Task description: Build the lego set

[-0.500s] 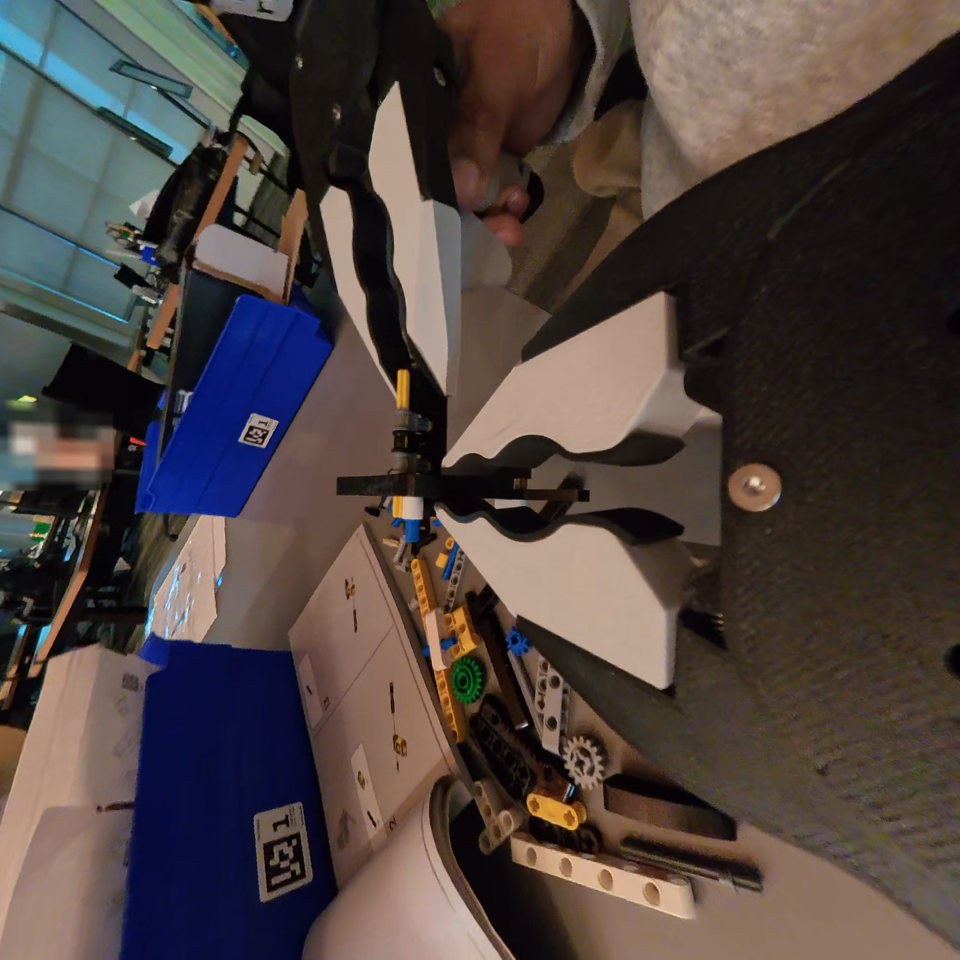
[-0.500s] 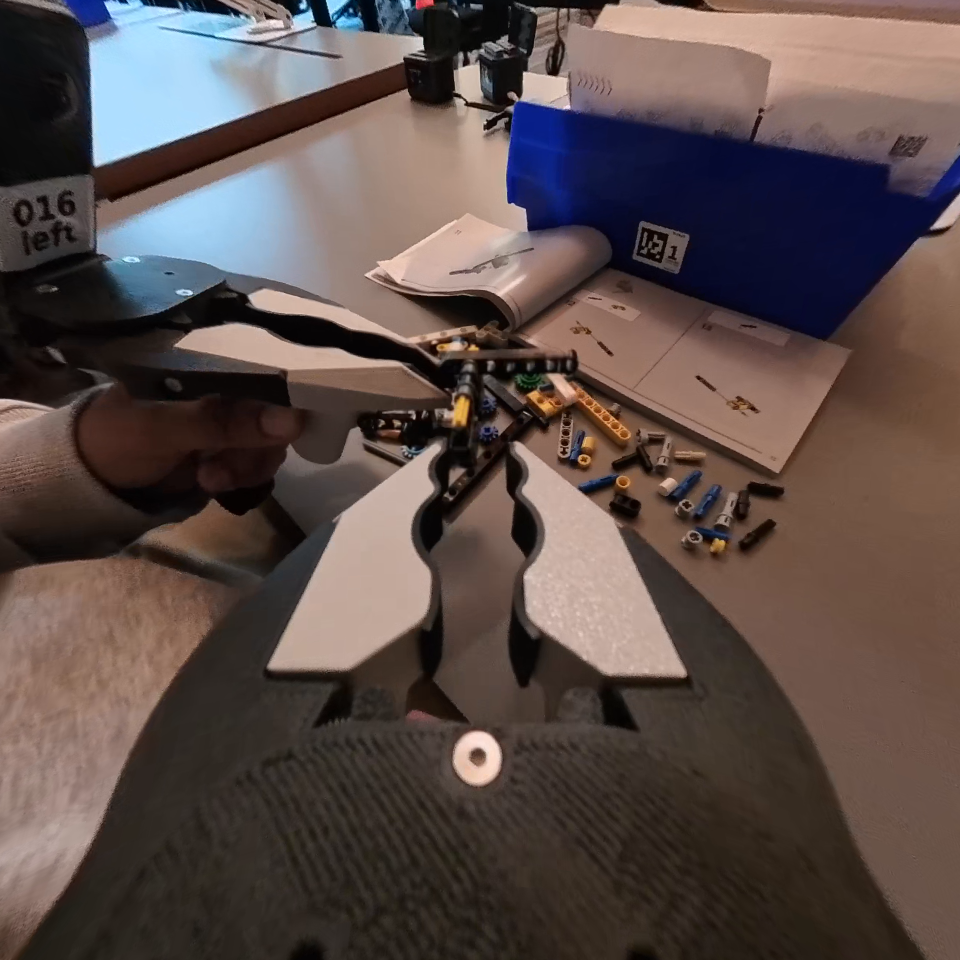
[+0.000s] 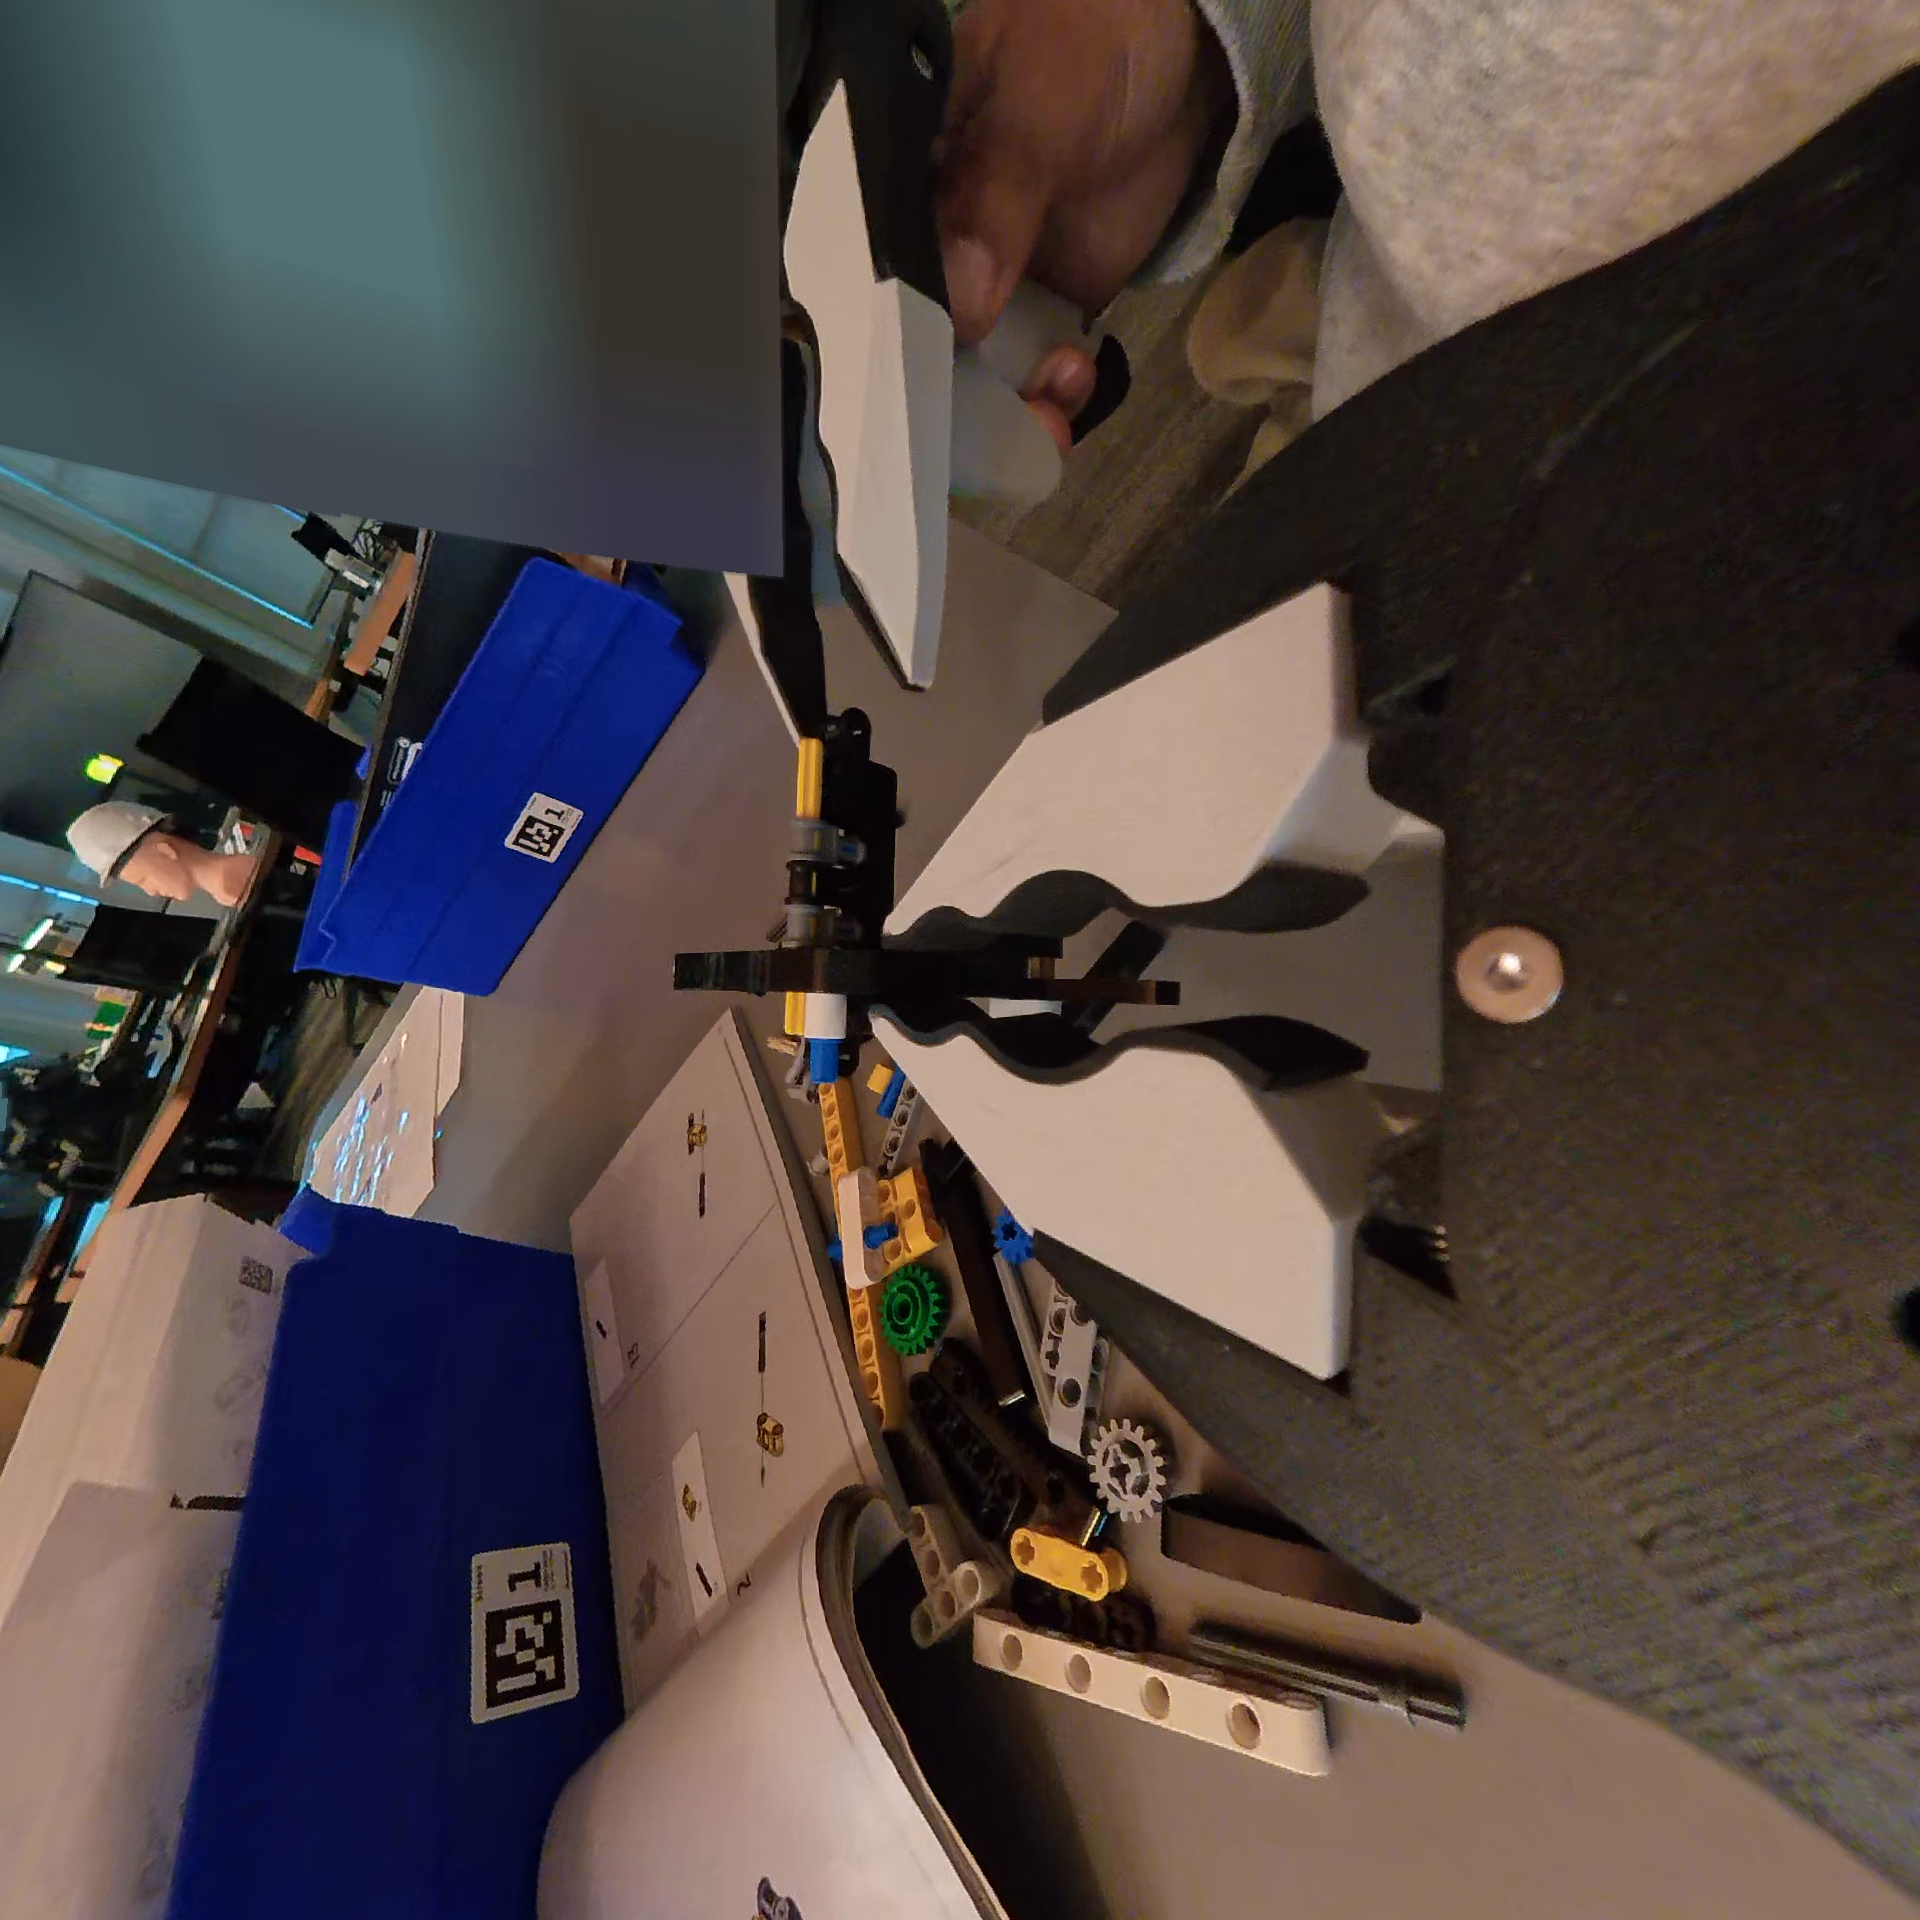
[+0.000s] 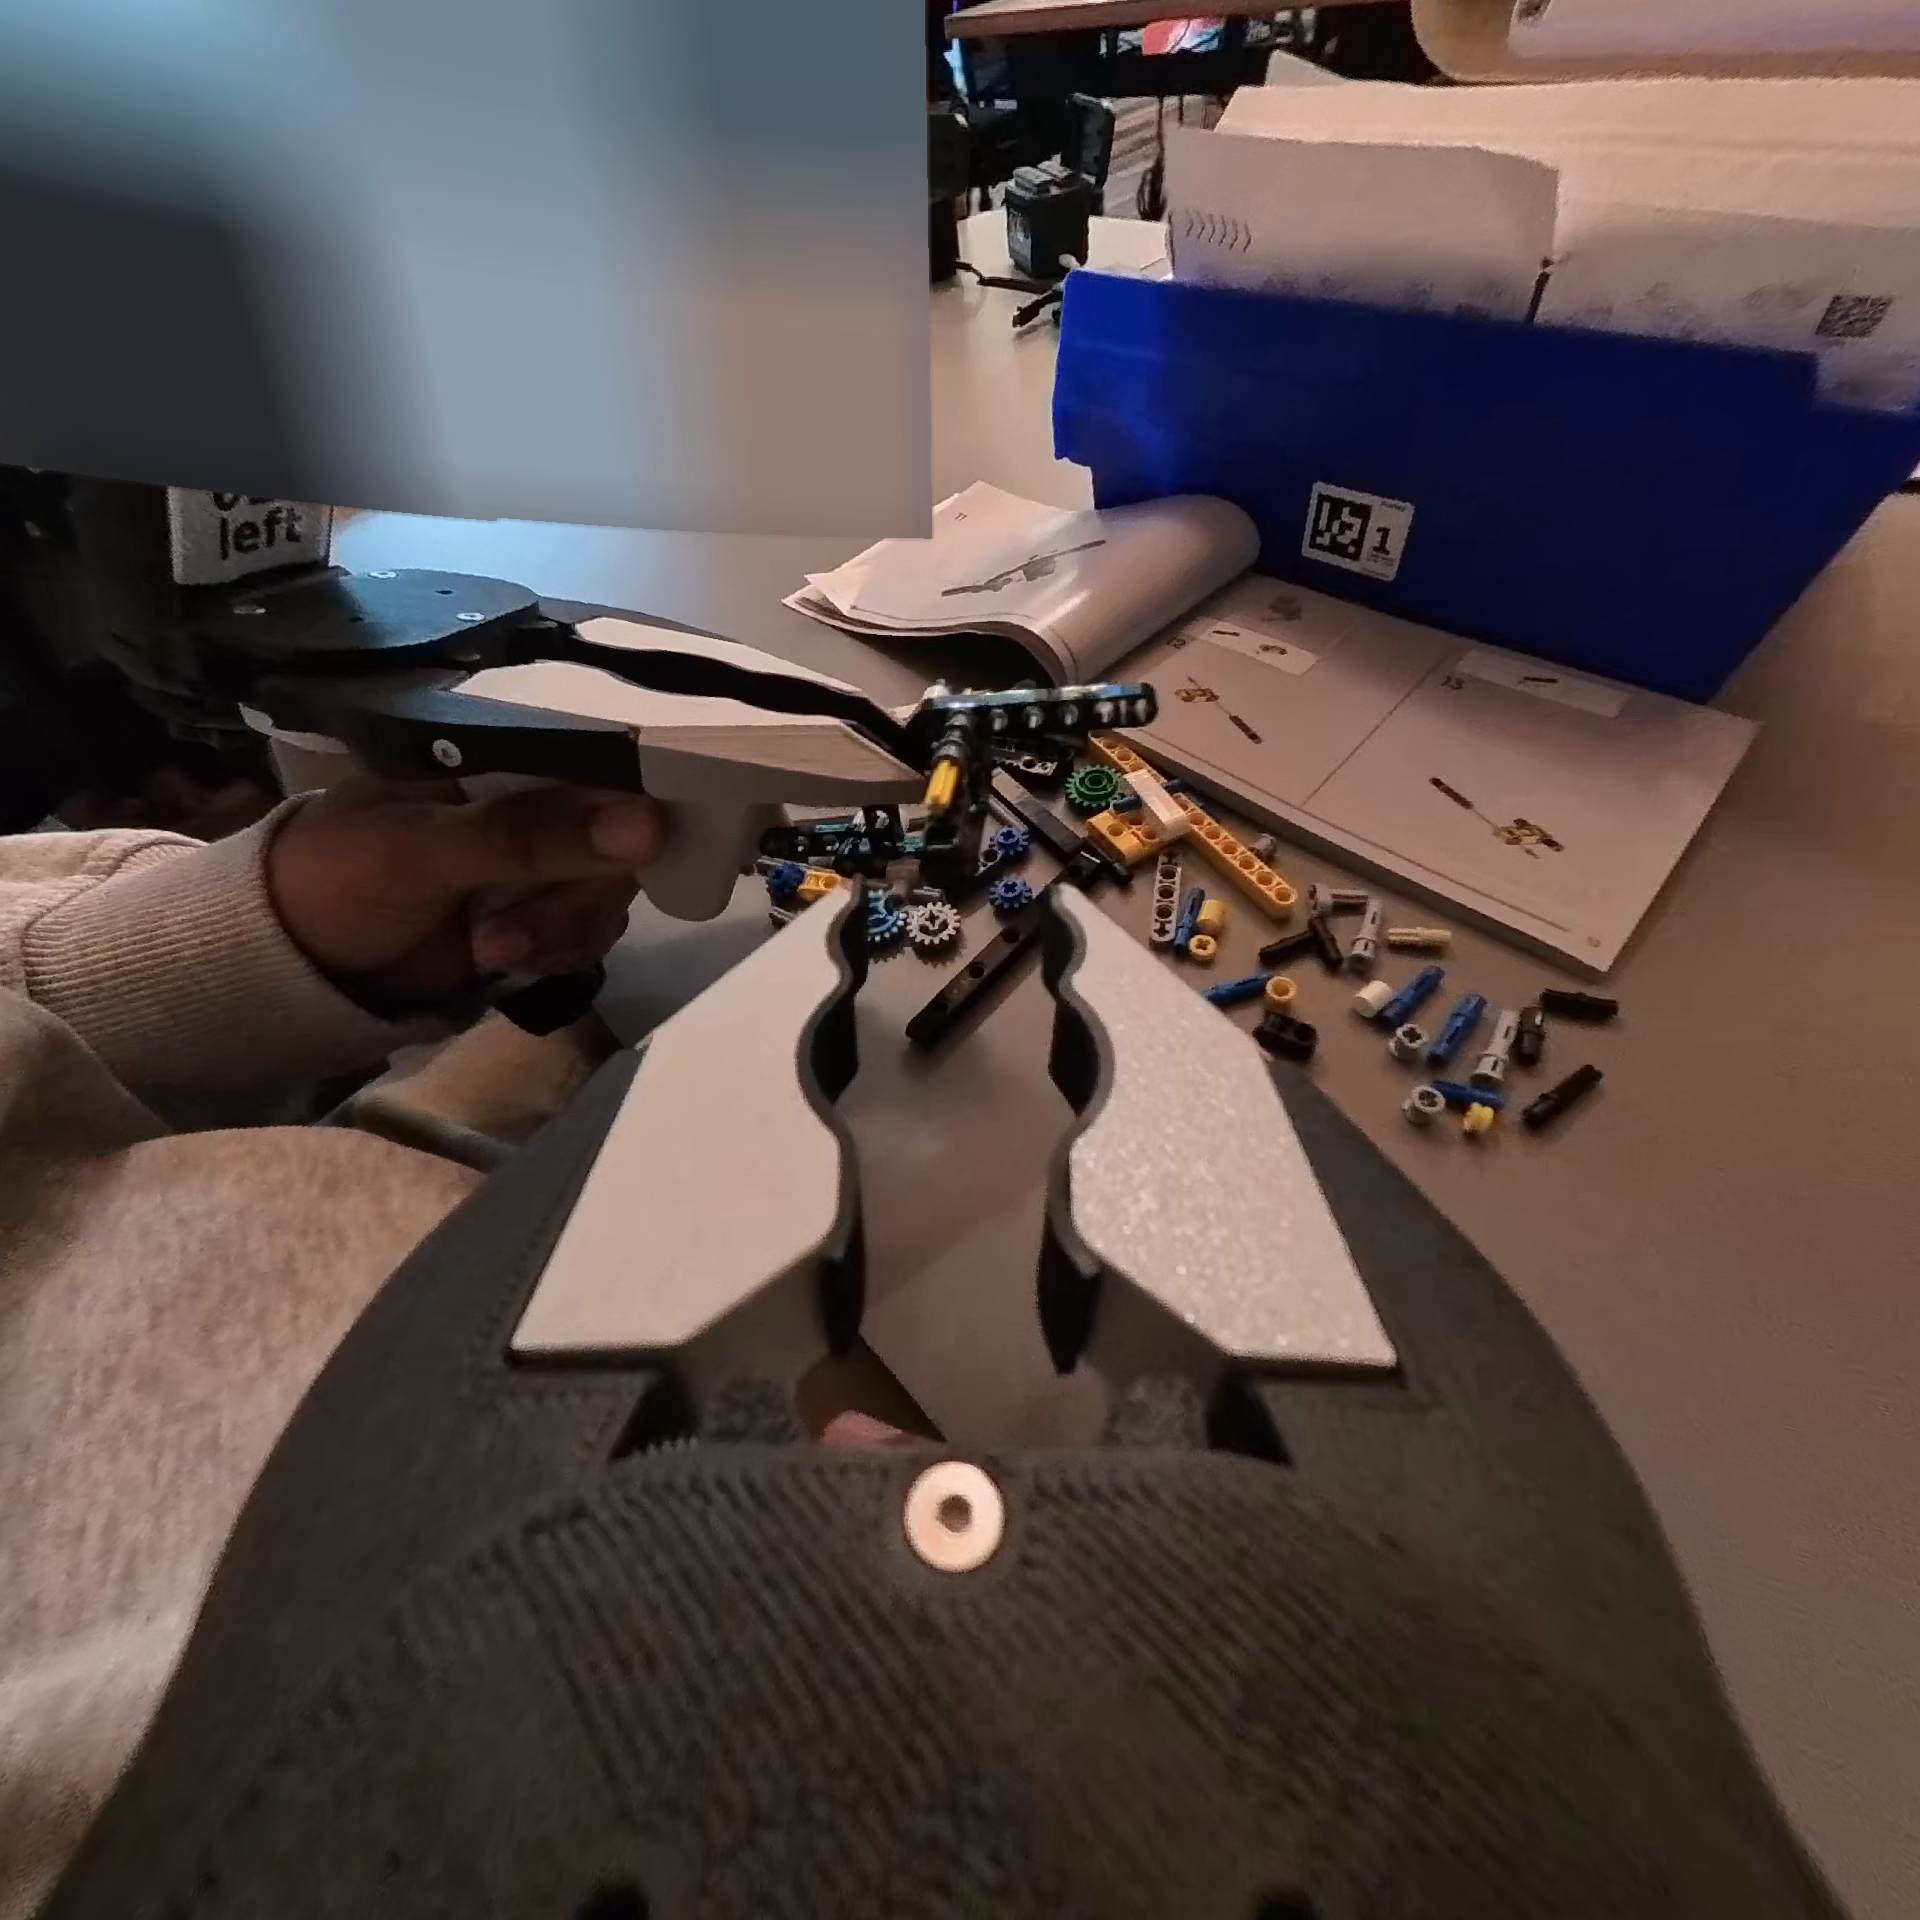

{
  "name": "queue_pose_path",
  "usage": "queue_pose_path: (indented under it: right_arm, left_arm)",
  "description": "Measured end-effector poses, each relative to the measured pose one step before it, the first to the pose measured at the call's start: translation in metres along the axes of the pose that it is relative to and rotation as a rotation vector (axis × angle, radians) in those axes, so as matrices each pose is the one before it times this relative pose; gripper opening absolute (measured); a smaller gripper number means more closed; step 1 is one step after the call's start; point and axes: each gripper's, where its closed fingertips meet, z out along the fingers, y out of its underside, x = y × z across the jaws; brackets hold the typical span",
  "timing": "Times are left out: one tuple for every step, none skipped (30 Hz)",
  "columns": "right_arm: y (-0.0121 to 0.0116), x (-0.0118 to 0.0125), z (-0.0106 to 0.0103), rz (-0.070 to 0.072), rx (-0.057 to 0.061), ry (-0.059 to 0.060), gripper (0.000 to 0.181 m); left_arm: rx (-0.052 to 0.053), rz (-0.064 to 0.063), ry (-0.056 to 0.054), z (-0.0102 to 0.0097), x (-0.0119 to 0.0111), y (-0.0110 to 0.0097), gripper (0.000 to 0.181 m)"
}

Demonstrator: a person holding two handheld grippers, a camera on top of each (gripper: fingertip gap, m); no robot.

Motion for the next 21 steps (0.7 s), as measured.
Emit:
queue_pose_path:
  right_arm:
    - [-0.00089, 0.00107, -0.00085, 0.0077, 0.0072, -0.0010, 0.031]
    - [-0.00111, 0.00069, -0.00073, 0.0085, 0.0077, -0.0032, 0.031]
    - [-0.00103, 0.00057, -0.00082, 0.0088, 0.0079, -0.0041, 0.032]
    - [-0.00104, 0.00054, -0.00064, 0.0077, 0.0075, -0.0033, 0.032]
    - [-0.00093, 0.00053, -0.00062, 0.0052, 0.0061, -0.0015, 0.032]
    - [-0.00061, 0.00094, -0.00059, 0.0021, 0.0036, 0.0015, 0.032]
    - [-0.00037, 0.00084, -0.00048, -0.0008, 0.0020, 0.0028, 0.033]
    - [-0.00049, 0.00080, -0.00049, -0.0024, 0.0016, 0.0035, 0.033]
    - [-0.00038, 0.00093, -0.00046, -0.0027, 0.0015, 0.0041, 0.033]
    - [-0.00039, 0.00082, -0.00054, -0.0018, 0.0009, 0.0039, 0.033]
    - [-0.00035, 0.00082, -0.00038, -0.0011, 0.0008, 0.0031, 0.034]
    - [-0.00029, 0.00090, -0.00044, -0.0007, 0.0014, 0.0037, 0.034]
    - [-0.00030, 0.00104, -0.00051, -0.0006, 0.0015, 0.0042, 0.034]
    - [-0.00027, 0.00100, -0.00041, 0.0000, 0.0008, 0.0033, 0.035]
    - [-0.00025, 0.00094, -0.00023, 0.0009, 0.0010, 0.0032, 0.035]
    - [-0.00027, 0.00101, -0.00028, 0.0009, 0.0013, 0.0032, 0.036]
    - [-0.00022, 0.00091, -0.00013, 0.0007, 0.0005, 0.0029, 0.036]
    - [-0.00016, 0.00094, -0.00016, 0.0002, 0.0001, 0.0029, 0.036]
    - [-0.00024, 0.00081, -0.00010, -0.0003, 0.0009, 0.0027, 0.037]
    - [-0.00042, 0.00063, -0.00019, -0.0009, 0.0019, 0.0022, 0.037]
    - [-0.00028, 0.00063, -0.00014, -0.0006, 0.0013, 0.0017, 0.037]
  left_arm:
    - [0.0001, 0.0010, -0.0007, 0.00011, 0.00002, 0.00003, 0.006]
    - [-0.0003, 0.0020, -0.0004, 0.00001, 0.00011, 0.00003, 0.006]
    - [-0.0004, 0.0031, -0.0003, 0.00009, 0.00026, 0.00000, 0.006]
    - [0.0001, 0.0035, 0.0000, 0.00004, 0.00039, 0.00010, 0.006]
    - [0.0009, 0.0025, 0.0005, 0.00007, 0.00040, -0.00005, 0.006]
    - [0.0007, 0.0012, 0.0004, -0.00005, 0.00029, -0.00008, 0.006]
    - [0.0002, 0.0010, -0.0004, 0.00012, 0.00007, 0.00002, 0.006]
    - [0.0002, 0.0015, 0.0008, -0.00003, 0.00025, -0.00004, 0.006]
    - [0.0001, 0.0015, 0.0004, -0.00004, 0.00020, -0.00004, 0.006]
    - [0.0005, 0.0011, -0.0004, 0.00001, 0.00008, 0.00001, 0.006]
    - [0.0013, 0.0003, -0.0004, -0.00010, 0.00002, -0.00010, 0.006]
    - [0.0013, -0.0001, 0.0000, -0.00006, 0.00006, -0.00024, 0.006]
    - [0.0005, 0.0004, -0.0004, -0.00002, -0.00001, -0.00003, 0.006]
    - [0.0001, 0.0009, 0.0011, 0.00003, 0.00022, 0.00003, 0.006]
    - [0.0000, 0.0013, 0.0009, -0.00005, 0.00028, -0.00001, 0.006]
    - [0.0004, 0.0018, 0.0008, 0.00000, 0.00020, 0.00002, 0.006]
    - [0.0014, 0.0031, 0.0024, -0.00008, 0.00054, -0.00023, 0.006]
    - [0.0039, 0.0052, 0.0050, -0.00016, 0.00112, -0.00062, 0.006]
    - [0.0064, 0.0069, 0.0018, -0.00032, 0.00087, -0.00102, 0.006]
    - [0.0088, 0.0104, 0.0023, -0.00040, 0.00107, -0.00143, 0.007]
    - [0.0103, 0.0130, 0.0049, -0.00054, 0.00161, -0.00171, 0.007]
